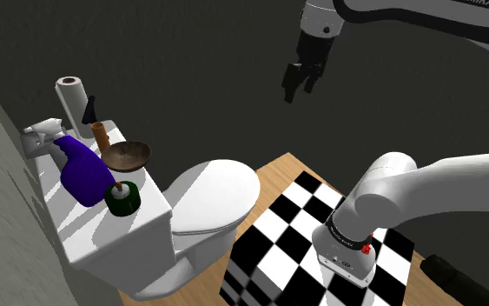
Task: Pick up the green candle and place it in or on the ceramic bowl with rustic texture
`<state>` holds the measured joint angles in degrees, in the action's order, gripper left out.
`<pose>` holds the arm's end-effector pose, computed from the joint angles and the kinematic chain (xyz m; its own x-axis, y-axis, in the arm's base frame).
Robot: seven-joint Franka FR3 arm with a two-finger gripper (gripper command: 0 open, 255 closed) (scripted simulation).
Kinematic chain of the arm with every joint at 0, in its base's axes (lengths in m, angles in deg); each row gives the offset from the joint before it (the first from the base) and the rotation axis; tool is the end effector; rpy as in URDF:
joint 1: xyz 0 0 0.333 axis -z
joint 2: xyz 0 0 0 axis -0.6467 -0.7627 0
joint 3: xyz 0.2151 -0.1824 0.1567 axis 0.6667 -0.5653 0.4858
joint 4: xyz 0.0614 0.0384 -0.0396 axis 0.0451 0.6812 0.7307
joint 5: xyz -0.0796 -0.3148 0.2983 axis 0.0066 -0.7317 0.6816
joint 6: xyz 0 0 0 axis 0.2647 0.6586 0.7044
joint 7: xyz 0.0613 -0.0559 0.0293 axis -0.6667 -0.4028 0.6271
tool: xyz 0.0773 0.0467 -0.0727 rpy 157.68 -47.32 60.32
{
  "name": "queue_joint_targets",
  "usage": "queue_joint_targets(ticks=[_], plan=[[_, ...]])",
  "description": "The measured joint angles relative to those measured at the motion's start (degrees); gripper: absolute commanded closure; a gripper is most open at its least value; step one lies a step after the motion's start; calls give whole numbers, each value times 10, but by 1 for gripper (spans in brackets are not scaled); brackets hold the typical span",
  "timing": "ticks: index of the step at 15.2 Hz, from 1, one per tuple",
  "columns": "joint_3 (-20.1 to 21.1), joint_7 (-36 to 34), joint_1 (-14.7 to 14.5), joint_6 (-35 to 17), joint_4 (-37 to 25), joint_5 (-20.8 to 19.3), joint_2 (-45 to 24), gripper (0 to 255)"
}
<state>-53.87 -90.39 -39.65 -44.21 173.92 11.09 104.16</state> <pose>0.3573 0.0144 0.5957 0.9962 -0.0871 -0.0087 -0.0863 -0.9942 0.0646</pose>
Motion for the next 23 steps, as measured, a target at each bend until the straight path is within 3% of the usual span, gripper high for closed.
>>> queue_joint_targets(ticks=[7,15,23], plan=[[50,-53,-19,-58,13,34,-45,0],[125,-132,-41,-147,-13,65,-156,0],[196,-217,-56,-221,-73,58,-285,0]])
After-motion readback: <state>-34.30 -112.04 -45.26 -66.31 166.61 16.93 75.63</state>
